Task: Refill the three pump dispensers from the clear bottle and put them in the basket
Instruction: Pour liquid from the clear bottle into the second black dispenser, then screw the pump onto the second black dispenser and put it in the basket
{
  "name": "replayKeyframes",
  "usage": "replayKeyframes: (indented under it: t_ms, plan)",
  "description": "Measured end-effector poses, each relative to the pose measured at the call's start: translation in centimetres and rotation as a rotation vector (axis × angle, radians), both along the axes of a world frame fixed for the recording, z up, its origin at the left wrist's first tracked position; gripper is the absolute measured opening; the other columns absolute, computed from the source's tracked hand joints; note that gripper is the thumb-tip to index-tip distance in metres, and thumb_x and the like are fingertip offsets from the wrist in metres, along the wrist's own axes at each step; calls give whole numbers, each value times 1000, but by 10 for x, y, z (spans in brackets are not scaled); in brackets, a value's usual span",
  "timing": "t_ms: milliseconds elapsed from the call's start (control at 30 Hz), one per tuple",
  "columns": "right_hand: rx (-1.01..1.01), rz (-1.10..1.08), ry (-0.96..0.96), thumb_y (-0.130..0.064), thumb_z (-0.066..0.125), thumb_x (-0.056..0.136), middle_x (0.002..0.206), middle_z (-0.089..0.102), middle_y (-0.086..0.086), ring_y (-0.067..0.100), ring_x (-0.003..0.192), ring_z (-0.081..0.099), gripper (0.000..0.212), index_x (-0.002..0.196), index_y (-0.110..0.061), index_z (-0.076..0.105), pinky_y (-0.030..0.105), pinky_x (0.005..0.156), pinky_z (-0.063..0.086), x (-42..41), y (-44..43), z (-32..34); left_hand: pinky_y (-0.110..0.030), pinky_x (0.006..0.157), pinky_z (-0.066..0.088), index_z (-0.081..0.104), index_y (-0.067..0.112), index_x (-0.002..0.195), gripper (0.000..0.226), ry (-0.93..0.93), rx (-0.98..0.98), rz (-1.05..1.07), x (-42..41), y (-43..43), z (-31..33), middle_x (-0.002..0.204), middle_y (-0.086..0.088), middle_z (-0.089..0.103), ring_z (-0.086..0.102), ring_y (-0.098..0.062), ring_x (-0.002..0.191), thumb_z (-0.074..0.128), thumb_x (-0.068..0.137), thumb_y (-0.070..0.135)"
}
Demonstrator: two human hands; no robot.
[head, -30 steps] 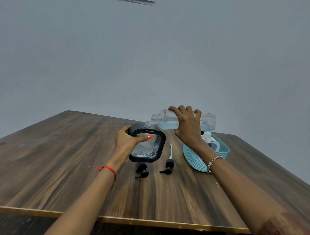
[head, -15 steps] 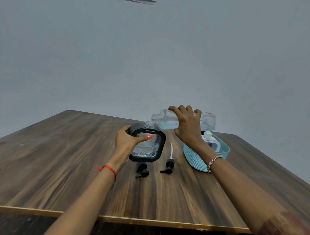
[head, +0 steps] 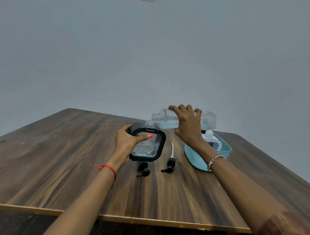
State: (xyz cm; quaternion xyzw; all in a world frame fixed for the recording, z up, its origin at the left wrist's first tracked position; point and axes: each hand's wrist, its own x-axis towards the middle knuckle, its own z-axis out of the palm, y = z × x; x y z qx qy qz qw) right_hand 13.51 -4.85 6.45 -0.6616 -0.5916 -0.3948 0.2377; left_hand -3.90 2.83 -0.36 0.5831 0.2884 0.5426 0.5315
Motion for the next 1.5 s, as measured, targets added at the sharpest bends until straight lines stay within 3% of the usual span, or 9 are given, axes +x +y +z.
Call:
replayKeyframes:
  t_ms: [333, 533, 700, 933, 1033, 1233, 1300, 1400, 1500]
  plan:
    - [2, 91, 139, 3, 60, 61, 101, 58, 2, 24, 96, 49, 67, 123, -21, 52, 37, 82, 27, -1, 10, 0, -30, 65, 57, 64, 18, 89, 51, -36, -6, 0, -3, 7, -2, 84, 1, 73, 71, -16, 77, 91, 47, 17]
    - [-4, 346, 633, -5, 80, 55, 110, 49, 11, 24, 104, 43, 70, 119, -16, 53, 32, 82, 37, -6, 24, 6, -33, 71, 56, 65, 14, 90, 47, -67, -10, 18, -10, 17, -1, 87, -2, 72, 70, -20, 81, 90, 50, 11]
    - [42, 457, 1069, -7, 88, 51, 93, 52, 2, 15, 80, 49, 64, 101, -24, 53, 21, 62, 44, 5, 36, -5, -37, 75, 57, 65, 14, 92, 47, -75, -38, 37, -18, 25, -6, 89, -3, 72, 69, -23, 83, 89, 52, 11]
    - [-37, 556, 1248, -12, 91, 41, 105, 62, 14, 30, 97, 62, 81, 114, -22, 56, 43, 83, 56, 23, 61, -36, -34, 72, 56, 64, 17, 89, 43, -101, -51, 59, -26, 39, -12, 87, -1, 71, 69, -20, 80, 87, 54, 6]
    - [-77, 591, 1308, -24, 92, 35, 107, 65, 9, 27, 101, 63, 82, 110, -32, 57, 42, 85, 55, 27, 68, -46, -30, 67, 56, 64, 17, 87, 43, -97, -53, 74, -27, 43, -16, 84, 2, 71, 68, -16, 75, 87, 53, 6]
    - [-28, 658, 1389, -10, 90, 46, 103, 66, -8, 19, 106, 61, 70, 101, -39, 59, 13, 62, 53, 35, 81, -63, -27, 62, 55, 64, 17, 86, 42, -86, -70, 89, -28, 53, -21, 83, 2, 71, 68, -11, 71, 87, 53, 7]
    - [-33, 669, 1392, -12, 90, 48, 109, 65, -11, 21, 115, 57, 82, 119, -34, 54, 16, 72, 54, 39, 83, -66, -26, 61, 55, 64, 16, 88, 43, -86, -74, 90, -28, 55, -21, 83, 2, 71, 69, -11, 72, 87, 53, 8]
    - [20, 445, 1191, -50, 85, 48, 149, 33, 1, 12, 131, 32, 126, 146, -33, 7, 30, 103, 34, 34, 80, -64, -25, 60, 55, 64, 16, 89, 44, -89, -73, 91, -29, 57, -21, 84, 2, 71, 69, -11, 72, 88, 53, 9]
    - [312, 445, 723, -47, 74, 69, 143, 28, 4, 11, 133, 27, 96, 142, -26, 16, 26, 109, 26, 24, 69, -60, -23, 57, 55, 64, 17, 86, 42, -98, -68, 104, -32, 59, -21, 82, 3, 71, 69, -7, 67, 88, 52, 9]
